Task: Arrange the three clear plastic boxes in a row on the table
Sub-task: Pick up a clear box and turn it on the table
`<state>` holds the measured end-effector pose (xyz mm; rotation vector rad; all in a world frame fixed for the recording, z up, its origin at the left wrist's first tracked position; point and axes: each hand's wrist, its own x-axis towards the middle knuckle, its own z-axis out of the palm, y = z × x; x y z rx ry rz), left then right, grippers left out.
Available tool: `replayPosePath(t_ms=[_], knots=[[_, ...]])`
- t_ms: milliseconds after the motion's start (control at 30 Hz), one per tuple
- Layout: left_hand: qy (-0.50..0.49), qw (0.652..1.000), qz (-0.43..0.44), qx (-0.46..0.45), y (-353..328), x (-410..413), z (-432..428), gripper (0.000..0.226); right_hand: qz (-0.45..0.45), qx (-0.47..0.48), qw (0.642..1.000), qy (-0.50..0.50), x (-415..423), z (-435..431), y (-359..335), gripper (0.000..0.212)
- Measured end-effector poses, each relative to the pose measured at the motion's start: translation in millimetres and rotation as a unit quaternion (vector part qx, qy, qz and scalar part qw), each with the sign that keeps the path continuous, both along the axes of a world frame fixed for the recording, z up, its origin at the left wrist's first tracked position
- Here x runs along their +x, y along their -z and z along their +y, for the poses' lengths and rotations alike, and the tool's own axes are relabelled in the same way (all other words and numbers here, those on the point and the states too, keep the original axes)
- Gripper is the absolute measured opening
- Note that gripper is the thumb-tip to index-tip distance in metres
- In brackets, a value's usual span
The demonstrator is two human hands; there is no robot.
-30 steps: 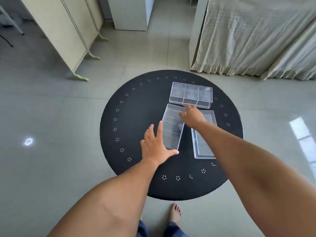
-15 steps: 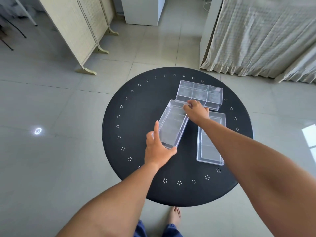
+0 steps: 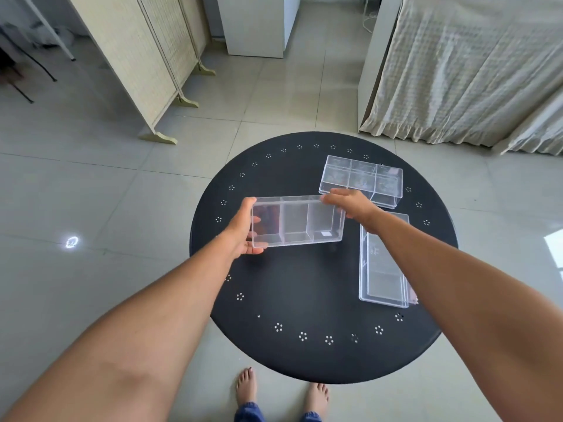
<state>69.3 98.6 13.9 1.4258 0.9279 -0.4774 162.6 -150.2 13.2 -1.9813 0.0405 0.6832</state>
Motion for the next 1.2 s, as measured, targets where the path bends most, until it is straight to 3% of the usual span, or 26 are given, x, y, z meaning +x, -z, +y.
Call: replayPosePath(t_ms=[133,267,367,500,600,833,933,1000,1067,1200], knots=[[0.005,0.999,0.046,-0.028,-2,13,5,0.085,0.001,-0.025,1.0,-0.005,-4,-5,7,0.074],[0.057,0.997,0.05,-0.009,-4,17,3,0.103,0.004,-0.015,0.998,0.067,-10,-7,16,0.056],[0.112,0.991,0.068,0.016,-3,12,1,0.09,-0.001,-0.037,0.996,0.075,-14,-7,23,0.027],[0.178,0.976,0.096,0.079,11,6,-3,0.073,-0.001,-0.094,0.991,0.098,-27,-3,33,0.039],[0.182,0.972,0.089,0.119,18,4,-6,0.072,-0.009,-0.128,0.987,0.101,-36,-3,34,0.032],[0.209,0.952,0.111,0.194,21,3,-14,0.064,-0.026,-0.179,0.978,0.103,-48,1,35,0.041],[0.257,0.904,0.125,0.317,16,3,-21,0.071,-0.045,-0.158,0.98,0.115,-60,1,30,0.057],[0.282,0.854,0.069,0.432,14,4,-30,0.08,-0.08,-0.156,0.976,0.129,-69,-5,27,0.054],[0.308,0.813,-0.039,0.492,9,8,-46,0.073,-0.12,-0.161,0.968,0.149,-79,-17,21,0.051],[0.354,0.796,-0.179,0.457,2,23,-89,0.053,-0.199,-0.287,0.923,0.163,-104,-45,16,0.057]])
